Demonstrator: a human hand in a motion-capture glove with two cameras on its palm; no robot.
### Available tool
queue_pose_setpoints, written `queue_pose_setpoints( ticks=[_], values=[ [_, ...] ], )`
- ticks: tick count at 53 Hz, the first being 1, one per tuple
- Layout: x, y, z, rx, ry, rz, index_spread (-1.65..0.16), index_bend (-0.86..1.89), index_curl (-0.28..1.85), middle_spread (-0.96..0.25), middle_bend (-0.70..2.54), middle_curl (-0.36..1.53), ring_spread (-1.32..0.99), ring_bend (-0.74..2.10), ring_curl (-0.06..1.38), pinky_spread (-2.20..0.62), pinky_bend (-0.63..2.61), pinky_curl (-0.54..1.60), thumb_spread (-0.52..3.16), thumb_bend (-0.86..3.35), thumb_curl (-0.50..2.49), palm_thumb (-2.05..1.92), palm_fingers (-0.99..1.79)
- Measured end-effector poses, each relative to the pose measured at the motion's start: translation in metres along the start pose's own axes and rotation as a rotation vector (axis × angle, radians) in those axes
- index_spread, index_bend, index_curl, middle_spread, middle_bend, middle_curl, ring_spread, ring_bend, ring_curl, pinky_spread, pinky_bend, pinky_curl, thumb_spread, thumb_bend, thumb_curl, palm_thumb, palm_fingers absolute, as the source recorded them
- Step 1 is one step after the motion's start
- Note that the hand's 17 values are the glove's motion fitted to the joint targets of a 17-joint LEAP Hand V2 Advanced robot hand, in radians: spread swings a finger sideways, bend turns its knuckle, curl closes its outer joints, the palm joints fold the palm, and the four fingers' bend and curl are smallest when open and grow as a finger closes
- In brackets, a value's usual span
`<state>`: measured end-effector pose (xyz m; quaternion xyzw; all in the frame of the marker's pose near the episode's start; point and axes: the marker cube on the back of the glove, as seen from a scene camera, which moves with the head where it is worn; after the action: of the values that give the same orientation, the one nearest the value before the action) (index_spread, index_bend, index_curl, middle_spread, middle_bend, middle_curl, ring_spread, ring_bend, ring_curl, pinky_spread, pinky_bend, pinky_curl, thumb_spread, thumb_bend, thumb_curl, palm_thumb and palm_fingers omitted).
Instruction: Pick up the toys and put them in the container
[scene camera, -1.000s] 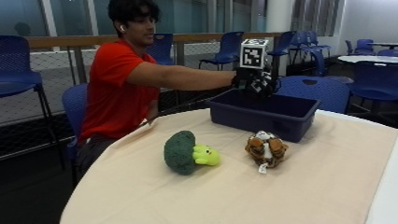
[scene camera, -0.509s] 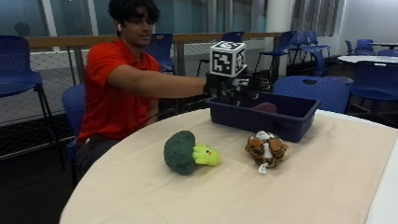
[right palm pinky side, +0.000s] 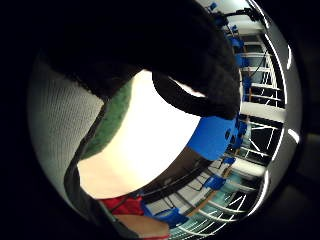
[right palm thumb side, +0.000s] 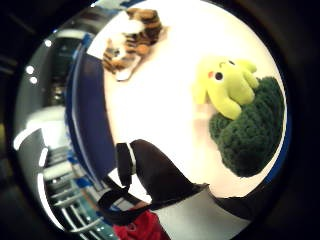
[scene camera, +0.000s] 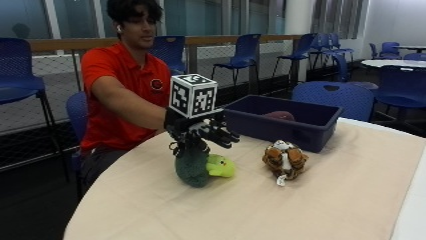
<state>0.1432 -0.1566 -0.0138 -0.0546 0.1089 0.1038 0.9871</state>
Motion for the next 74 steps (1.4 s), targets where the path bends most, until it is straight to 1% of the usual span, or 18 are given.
queue_pose_setpoints(
  ticks=[8, 17, 27, 30, 34, 37, 38, 39, 42, 49, 54, 56, 60, 63, 64, 65, 67, 74],
  values=[
    [0.012, 0.000, 0.013, -0.033, 0.028, 0.005, -0.33, 0.12, 0.20, -0.06, 0.11, 0.22, 0.09, 0.13, 0.17, 0.16, 1.23, 0.39, 0.97, -0.09, 0.23, -0.11, -0.29],
    [0.012, -0.002, 0.025, -0.057, -0.003, -0.017, -0.34, 0.12, 0.20, -0.05, 0.10, 0.21, 0.09, 0.13, 0.15, 0.16, 1.28, 0.40, 1.01, -0.06, 0.22, -0.07, -0.28],
    [0.011, -0.009, 0.045, -0.152, 0.007, -0.006, -0.34, 0.10, 0.19, -0.05, 0.09, 0.19, 0.08, 0.19, 0.17, 0.12, 1.34, 0.40, 1.06, -0.05, 0.22, -0.05, -0.24],
    [0.011, -0.010, 0.049, -0.153, -0.004, -0.001, -0.34, 0.09, 0.18, -0.05, 0.09, 0.18, 0.07, 0.21, 0.18, 0.10, 1.37, 0.40, 1.07, -0.04, 0.22, -0.04, -0.22],
    [0.013, -0.011, 0.053, -0.135, -0.040, -0.004, -0.34, 0.06, 0.16, -0.05, 0.11, 0.18, 0.06, 0.34, 0.22, 0.06, 1.36, 0.40, 1.11, -0.03, 0.23, -0.02, -0.16],
    [0.014, -0.010, 0.055, -0.125, -0.053, -0.018, -0.34, 0.00, 0.12, -0.07, 0.17, 0.19, 0.02, 0.50, 0.26, -0.01, 1.33, 0.39, 1.18, 0.01, 0.24, 0.04, -0.07],
    [0.013, -0.009, 0.056, -0.120, -0.051, -0.028, -0.34, 0.06, 0.13, -0.06, 0.12, 0.18, 0.03, 0.45, 0.25, 0.02, 1.36, 0.40, 1.15, -0.02, 0.24, 0.00, -0.15],
    [0.013, -0.009, 0.056, -0.113, -0.046, -0.042, -0.34, 0.01, 0.11, -0.07, 0.18, 0.20, 0.01, 0.55, 0.28, -0.02, 1.33, 0.38, 1.20, 0.01, 0.25, 0.04, -0.06],
    [0.011, -0.006, 0.058, -0.089, -0.018, -0.087, -0.34, -0.01, 0.09, -0.08, 0.20, 0.21, -0.04, 0.67, 0.31, -0.08, 1.33, 0.38, 1.26, 0.03, 0.26, 0.09, -0.06],
    [0.003, -0.001, 0.058, -0.058, 0.052, -0.149, -0.34, -0.03, 0.03, -0.09, 0.23, 0.25, -0.09, 0.81, 0.36, -0.15, 1.39, 0.39, 1.35, 0.05, 0.27, 0.13, -0.11],
    [0.001, -0.003, 0.058, -0.005, 0.024, -0.148, -0.36, 0.01, 0.02, -0.08, 0.22, 0.27, -0.11, 0.88, 0.38, -0.17, 1.42, 0.39, 1.44, 0.05, 0.27, 0.13, -0.10],
    [0.000, -0.004, 0.058, 0.016, 0.006, -0.139, -0.37, 0.01, 0.01, -0.09, 0.28, 0.29, -0.14, 0.96, 0.40, -0.20, 1.41, 0.39, 1.47, 0.07, 0.27, 0.15, 0.02],
    [-0.001, -0.007, 0.057, 0.056, -0.010, -0.124, -0.39, 0.04, 0.00, -0.14, 0.38, 0.32, -0.21, 1.04, 0.41, -0.24, 1.39, 0.37, 1.53, 0.11, 0.29, 0.21, 0.16],
    [-0.003, -0.009, 0.056, 0.087, -0.013, -0.115, -0.41, 0.10, 0.00, -0.20, 0.52, 0.37, -0.27, 1.07, 0.41, -0.28, 1.34, 0.35, 1.56, 0.15, 0.32, 0.29, 0.34],
    [-0.003, -0.010, 0.055, 0.098, -0.015, -0.112, -0.42, 0.08, 0.00, -0.20, 0.52, 0.37, -0.28, 1.08, 0.41, -0.28, 1.33, 0.35, 1.56, 0.15, 0.32, 0.28, 0.30],
    [-0.003, -0.011, 0.055, 0.108, -0.018, -0.109, -0.42, 0.13, 0.01, -0.22, 0.56, 0.39, -0.30, 1.10, 0.43, -0.30, 1.33, 0.36, 1.57, 0.18, 0.34, 0.34, 0.41],
    [-0.003, -0.012, 0.053, 0.121, -0.026, -0.105, -0.44, 0.16, 0.02, -0.25, 0.60, 0.41, -0.34, 1.11, 0.43, -0.33, 1.33, 0.36, 1.54, 0.20, 0.37, 0.41, 0.51],
    [-0.001, -0.013, 0.041, 0.103, -0.047, -0.074, -0.46, 0.22, 0.08, -0.33, 0.65, 0.45, -0.43, 1.09, 0.44, -0.38, 1.28, 0.37, 1.36, 0.23, 0.49, 0.59, 0.62]
  ],
)
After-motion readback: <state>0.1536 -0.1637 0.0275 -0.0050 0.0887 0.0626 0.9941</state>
